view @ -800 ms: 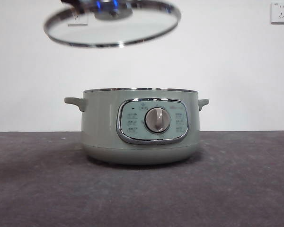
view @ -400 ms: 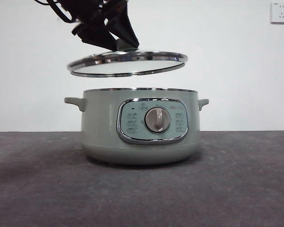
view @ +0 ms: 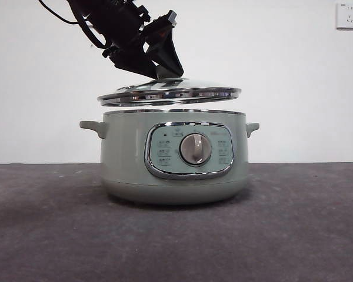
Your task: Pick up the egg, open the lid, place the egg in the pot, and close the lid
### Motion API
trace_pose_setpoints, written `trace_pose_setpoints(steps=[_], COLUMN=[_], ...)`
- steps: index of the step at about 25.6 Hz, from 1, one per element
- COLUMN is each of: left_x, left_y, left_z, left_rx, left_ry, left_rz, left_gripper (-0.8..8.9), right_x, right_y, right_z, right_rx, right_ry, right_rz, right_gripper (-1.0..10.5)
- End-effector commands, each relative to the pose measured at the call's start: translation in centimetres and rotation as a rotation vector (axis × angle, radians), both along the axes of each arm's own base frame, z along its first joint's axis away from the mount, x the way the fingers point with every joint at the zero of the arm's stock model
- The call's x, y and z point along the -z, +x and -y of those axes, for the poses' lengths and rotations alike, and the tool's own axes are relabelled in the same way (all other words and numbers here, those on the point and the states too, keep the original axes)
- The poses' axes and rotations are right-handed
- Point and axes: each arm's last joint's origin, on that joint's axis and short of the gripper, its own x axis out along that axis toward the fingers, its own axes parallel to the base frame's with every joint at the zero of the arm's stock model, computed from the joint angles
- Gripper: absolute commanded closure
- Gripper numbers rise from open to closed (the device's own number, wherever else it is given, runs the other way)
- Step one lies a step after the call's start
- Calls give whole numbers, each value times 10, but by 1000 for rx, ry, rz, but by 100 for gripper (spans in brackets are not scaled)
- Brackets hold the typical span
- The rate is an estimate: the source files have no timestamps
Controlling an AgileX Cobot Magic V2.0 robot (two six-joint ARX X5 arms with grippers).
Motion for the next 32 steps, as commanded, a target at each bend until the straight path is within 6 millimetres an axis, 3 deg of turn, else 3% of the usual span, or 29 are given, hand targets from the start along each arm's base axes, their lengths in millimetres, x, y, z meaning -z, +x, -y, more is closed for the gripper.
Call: trace_pose_setpoints(steps=[1,12,24,25,28,32], left_x=[-13,16,23,24,24,22], left_y=[1,11,12,11,11,12], left_z=[2,16,13,13,13,12], left_rx=[9,19,-4,-4,-5,-7], left_ry=[-33,9,48,50,50,49], left_rz=[65,-4,-50,-53,-54,-53], left_gripper=[821,821,810,767,435,405], right_x=[3,4,4,4,4,4], right_y=[-2,-2,-2,-2,-2,-2], right_z=[1,1,1,1,1,1], right_rx=[7,6,6,6,6,6], right_ry=[-4,-4,-5,-5,-5,-5], right_rz=[-24,-24,-24,-24,-24,-24], right_gripper=[541,541,540,540,540,540])
